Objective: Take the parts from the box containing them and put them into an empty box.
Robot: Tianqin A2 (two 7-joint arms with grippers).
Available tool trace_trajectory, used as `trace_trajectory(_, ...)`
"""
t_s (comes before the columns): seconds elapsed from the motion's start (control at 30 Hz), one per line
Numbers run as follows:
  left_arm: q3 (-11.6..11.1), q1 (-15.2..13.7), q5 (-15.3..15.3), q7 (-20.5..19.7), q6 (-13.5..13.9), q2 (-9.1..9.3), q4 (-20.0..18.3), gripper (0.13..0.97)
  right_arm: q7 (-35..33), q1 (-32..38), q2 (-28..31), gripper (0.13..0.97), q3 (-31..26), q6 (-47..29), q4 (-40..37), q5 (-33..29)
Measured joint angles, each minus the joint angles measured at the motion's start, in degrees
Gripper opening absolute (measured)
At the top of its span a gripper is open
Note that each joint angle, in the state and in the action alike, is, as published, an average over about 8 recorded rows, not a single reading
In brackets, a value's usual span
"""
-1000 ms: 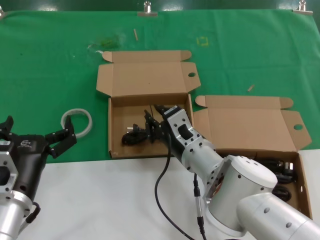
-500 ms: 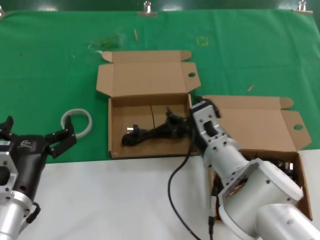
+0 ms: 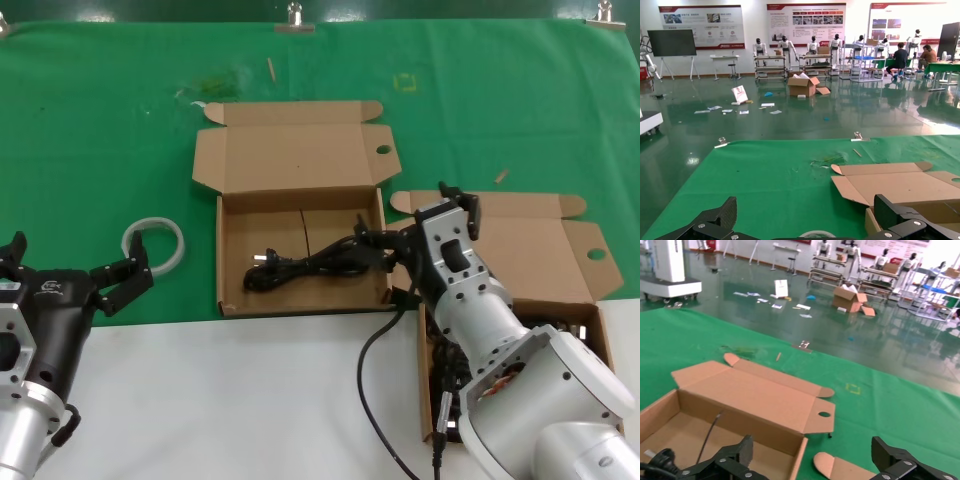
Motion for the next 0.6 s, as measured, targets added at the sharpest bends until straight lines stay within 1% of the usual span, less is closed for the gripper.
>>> trace_trajectory(0.13, 0.0, 0.0, 0.0, 0.0, 0.0, 0.0, 0.0, 0.965, 2.8, -1.0, 0.0, 0.817, 1.2, -1.0, 0.6, -2.4)
trace_trajectory(0.27, 0.0, 0.0, 0.0, 0.0, 0.0, 0.0, 0.0, 0.965, 6.1, -2.2, 0.0, 0.817, 2.6, -2.1, 1.4, -5.1)
trace_trajectory(0.53, 0.0, 0.0, 0.0, 0.0, 0.0, 0.0, 0.0, 0.965, 12.8, -4.7, 0.0, 0.924, 5.5, -4.4, 2.9, -11.0)
trace_trajectory(0.6, 0.0, 0.0, 0.0, 0.0, 0.0, 0.0, 0.0, 0.965, 14.6, -5.3, 0.0, 0.929, 6.2, -5.0, 3.3, -12.4)
